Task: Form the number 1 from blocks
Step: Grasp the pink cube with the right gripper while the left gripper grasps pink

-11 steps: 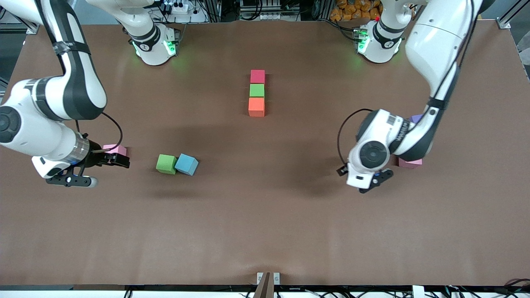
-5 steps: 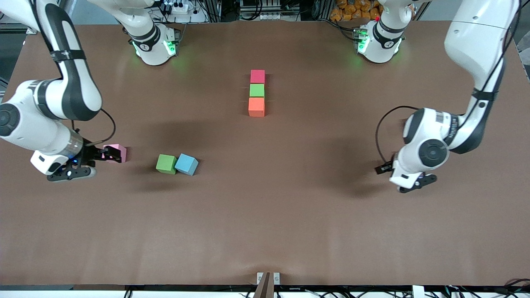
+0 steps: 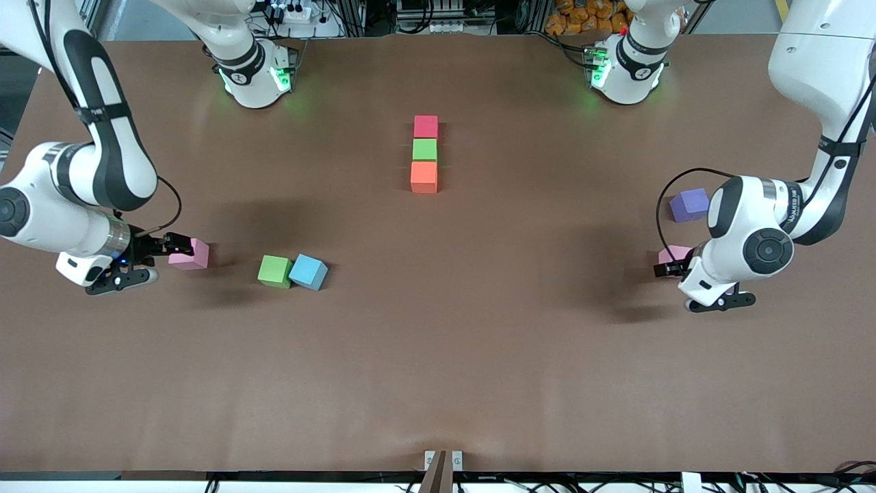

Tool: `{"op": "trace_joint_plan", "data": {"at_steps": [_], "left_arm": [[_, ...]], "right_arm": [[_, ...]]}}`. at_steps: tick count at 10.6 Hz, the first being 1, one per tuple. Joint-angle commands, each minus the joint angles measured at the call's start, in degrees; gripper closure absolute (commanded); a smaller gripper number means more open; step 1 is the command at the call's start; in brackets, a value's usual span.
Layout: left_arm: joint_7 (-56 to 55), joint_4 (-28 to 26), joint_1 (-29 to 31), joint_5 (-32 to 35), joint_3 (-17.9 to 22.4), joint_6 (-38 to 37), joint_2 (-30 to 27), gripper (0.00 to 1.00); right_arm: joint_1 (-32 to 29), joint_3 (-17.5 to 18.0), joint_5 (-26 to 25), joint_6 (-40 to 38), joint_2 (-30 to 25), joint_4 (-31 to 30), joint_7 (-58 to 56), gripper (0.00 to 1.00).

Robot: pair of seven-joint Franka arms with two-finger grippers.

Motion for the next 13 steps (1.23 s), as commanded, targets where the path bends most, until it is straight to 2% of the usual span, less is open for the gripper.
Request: {"op": "trace_joint_plan", "data": {"at_steps": [1, 3, 7, 8, 10, 13], "left_arm": [[2.17, -2.47, 0.38, 1.24, -0.56, 0.32, -1.57, 0.0], [2.52, -2.73, 0.99, 2.55, -0.56, 0.32, -0.79, 0.0], [2.7, -2.47, 1.96, 5.28, -0.47, -0.65, -0.52, 0.0], [2.7, -2.73, 2.31, 5.29, -0.47, -0.74, -0.43, 0.0], [2.79, -2.73, 2.49, 5.29, -0.64, -0.74, 0.8, 0.0], [2.7, -2.73, 2.31, 5.29, -0.73, -0.74, 1.5, 0.0]], "right_arm": [[-1.6, 0.14, -0.35, 0.59, -0.25, -2.31, 0.35, 0.0], [-0.72, -1.36, -0.44, 0.85, -0.24, -3.54, 4.83, 0.0], [0.68, -3.56, -2.72, 1.03, 0.02, -3.64, 5.54, 0.0], [1.82, -3.73, -2.72, 1.47, 1.24, -3.55, 7.37, 0.0], [5.51, -6.36, -2.64, 2.7, 2.65, -3.37, 8.44, 0.0], [5.7, -7.07, -2.64, 5.42, 4.58, -3.37, 8.1, 0.0]]}}
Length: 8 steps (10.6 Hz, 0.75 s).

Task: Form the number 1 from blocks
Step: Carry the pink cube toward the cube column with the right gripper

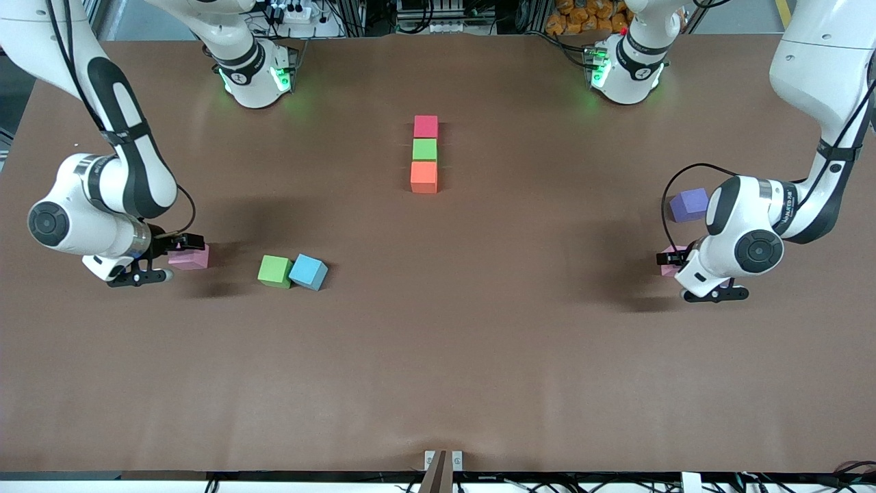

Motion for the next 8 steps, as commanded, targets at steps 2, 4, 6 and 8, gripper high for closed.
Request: {"op": "trace_joint_plan", "data": {"at_steps": [2, 4, 6, 8], "left_arm": [[0.97, 0.22, 0.53, 1.3, -0.37, -0.23, 0.56, 0.0], [0.88, 0.49, 0.44, 1.3, -0.37, -0.23, 0.65, 0.0], [0.97, 0.58, 0.53, 1.3, -0.37, 0.04, 0.65, 0.42], [0.71, 0.84, 0.53, 1.21, -0.45, 0.39, 1.09, 1.0]], "right_arm": [[0.08, -1.32, -1.28, 1.48, 0.98, -0.05, 0.35, 0.0], [0.26, -1.32, -1.19, 2.87, 2.03, -0.05, 0.35, 0.0], [0.35, -1.32, -1.19, 4.98, 4.14, -0.05, 0.53, 0.0], [0.35, -1.4, -1.01, 6.4, 5.2, -0.14, 0.88, 0.02]]}}
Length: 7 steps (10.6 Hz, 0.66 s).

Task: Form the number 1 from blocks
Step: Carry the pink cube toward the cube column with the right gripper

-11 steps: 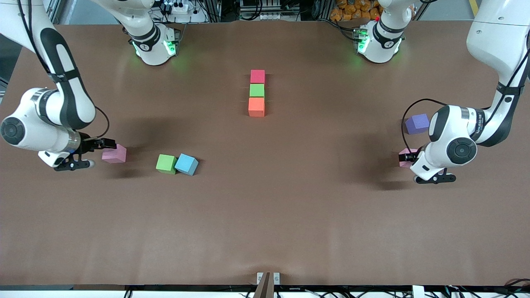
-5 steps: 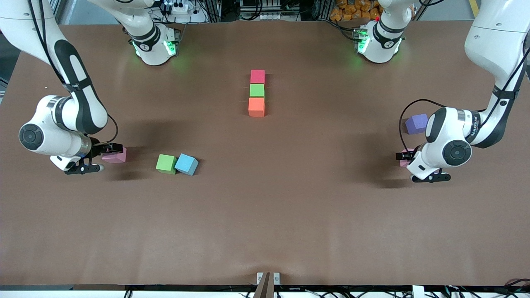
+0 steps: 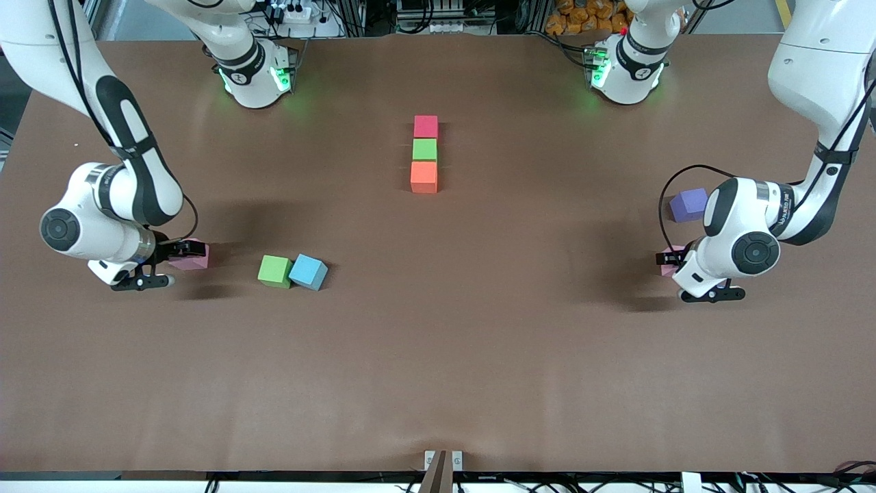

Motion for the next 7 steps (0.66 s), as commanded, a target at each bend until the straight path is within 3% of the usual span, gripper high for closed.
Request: {"op": "trace_joint_plan", "data": {"at_steps": [1, 3, 4, 7], "left_arm": [[0.27, 0.9, 0.52, 1.21, -0.44, 0.36, 0.65, 1.0], [-0.18, 1.07, 0.34, 1.03, -0.44, 0.37, 0.57, 1.0], [-0.26, 1.07, 0.43, 1.03, -0.44, 0.37, 0.57, 1.0], [-0.26, 1.69, 0.34, 0.42, -0.44, 0.37, 0.57, 1.0]], "right_arm": [[0.29, -0.18, -0.78, 1.1, 0.97, -0.08, 0.98, 0.07], [0.38, -0.17, -0.52, 0.49, 0.8, 0.01, 1.07, 0.29], [0.38, -0.17, -0.43, 0.31, 0.54, 0.01, 1.15, 0.35], [0.38, -0.17, -0.43, -2.77, -0.87, 0.71, 1.16, 0.43]]}}
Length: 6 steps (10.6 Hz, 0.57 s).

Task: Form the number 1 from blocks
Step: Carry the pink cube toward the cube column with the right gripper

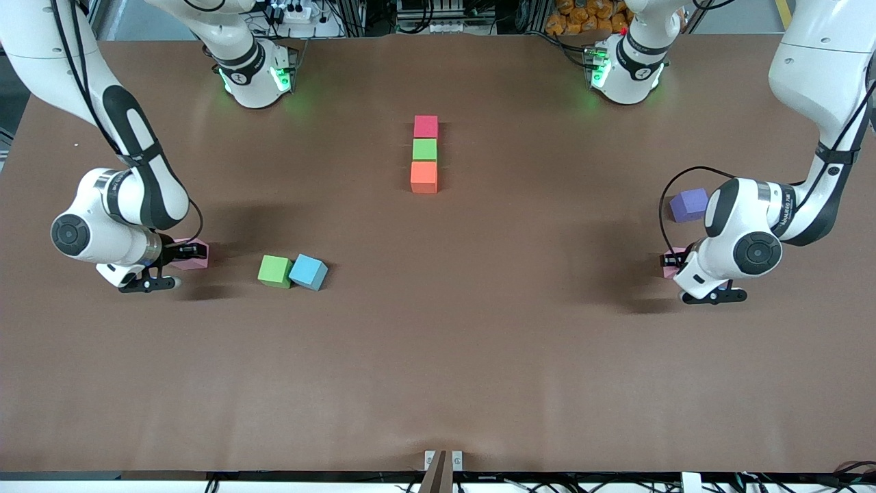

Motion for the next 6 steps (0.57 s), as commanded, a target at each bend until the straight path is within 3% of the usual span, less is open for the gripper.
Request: {"op": "trace_joint_plan", "data": {"at_steps": [1, 3, 6], "left_arm": [[-0.26, 0.88, 0.34, 0.5, -0.36, 0.13, 0.52, 1.0], [-0.26, 0.97, 0.42, 0.41, -0.36, 0.13, 0.44, 1.0], [-0.35, 1.67, 0.34, 0.33, -0.36, 0.13, 0.44, 1.0]], "right_arm": [[0.3, -0.18, -0.35, -2.14, -1.97, 0.18, 1.12, 0.43], [2.13, -0.26, 0.27, -5.02, -6.69, 0.18, 1.3, 0.43], [13.44, -2.11, 0.27, -10.22, -16.36, 0.18, 15.48, 0.43]]}}
